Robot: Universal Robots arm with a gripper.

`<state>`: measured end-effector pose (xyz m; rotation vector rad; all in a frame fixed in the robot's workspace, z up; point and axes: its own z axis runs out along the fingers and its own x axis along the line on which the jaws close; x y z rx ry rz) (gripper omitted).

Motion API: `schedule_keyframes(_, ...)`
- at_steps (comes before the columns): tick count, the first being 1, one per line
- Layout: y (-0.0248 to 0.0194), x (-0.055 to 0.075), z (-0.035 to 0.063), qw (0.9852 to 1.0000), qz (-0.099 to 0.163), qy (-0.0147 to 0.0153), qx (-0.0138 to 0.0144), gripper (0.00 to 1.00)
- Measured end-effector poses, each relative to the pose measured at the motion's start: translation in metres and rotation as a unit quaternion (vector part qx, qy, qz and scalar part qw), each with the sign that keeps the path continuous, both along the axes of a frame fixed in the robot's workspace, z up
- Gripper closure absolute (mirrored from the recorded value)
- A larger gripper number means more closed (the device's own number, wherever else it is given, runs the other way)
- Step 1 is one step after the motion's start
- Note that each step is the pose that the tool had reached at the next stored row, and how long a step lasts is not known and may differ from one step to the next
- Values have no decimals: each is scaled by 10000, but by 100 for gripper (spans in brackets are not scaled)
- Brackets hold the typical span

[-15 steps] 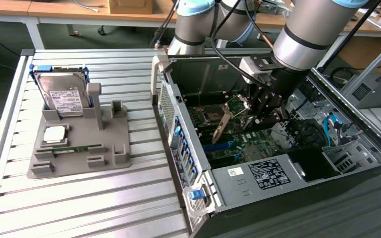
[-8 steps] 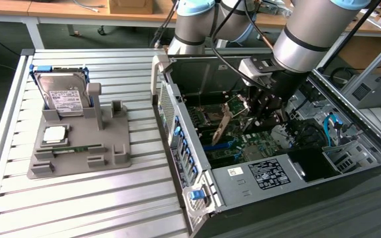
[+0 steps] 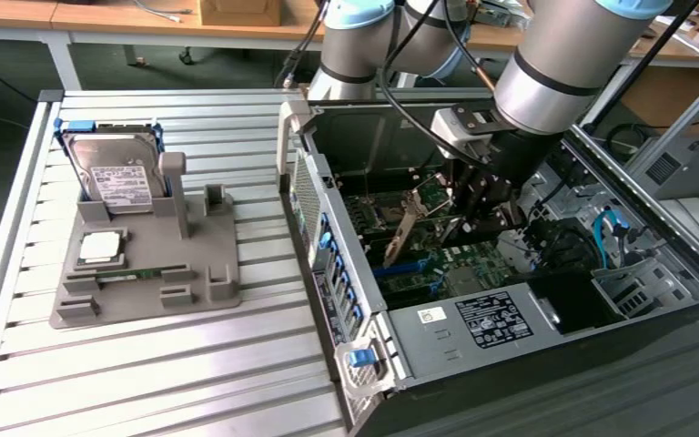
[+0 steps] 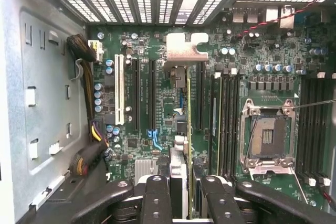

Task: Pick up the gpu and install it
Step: 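Insert the gpu into the slot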

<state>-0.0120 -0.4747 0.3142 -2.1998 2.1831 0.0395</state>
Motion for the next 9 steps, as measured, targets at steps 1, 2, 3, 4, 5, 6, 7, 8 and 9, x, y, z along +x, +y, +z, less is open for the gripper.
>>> schedule_keyframes(1, 3, -1, 0, 10000, -17, 0, -1, 73)
schedule_keyframes(2, 7, -3, -1, 10000, -33, 0, -1, 73)
schedule_keyframes(3, 10, -3, -2, 10000, -47, 0, -1, 73)
schedule_keyframes(4, 13, -3, -2, 10000, -55, 0, -1, 73)
schedule_keyframes(5, 17, -4, -2, 10000, -59, 0, -1, 73)
schedule_keyframes(6, 24, -4, -2, 10000, -61, 0, -1, 73)
schedule_keyframes(7, 34, -4, -2, 10000, -61, 0, -2, 73)
schedule_keyframes(8, 43, -4, -3, 10000, -61, 0, -1, 73)
schedule_keyframes(9, 57, -4, -3, 10000, -62, 0, -1, 73)
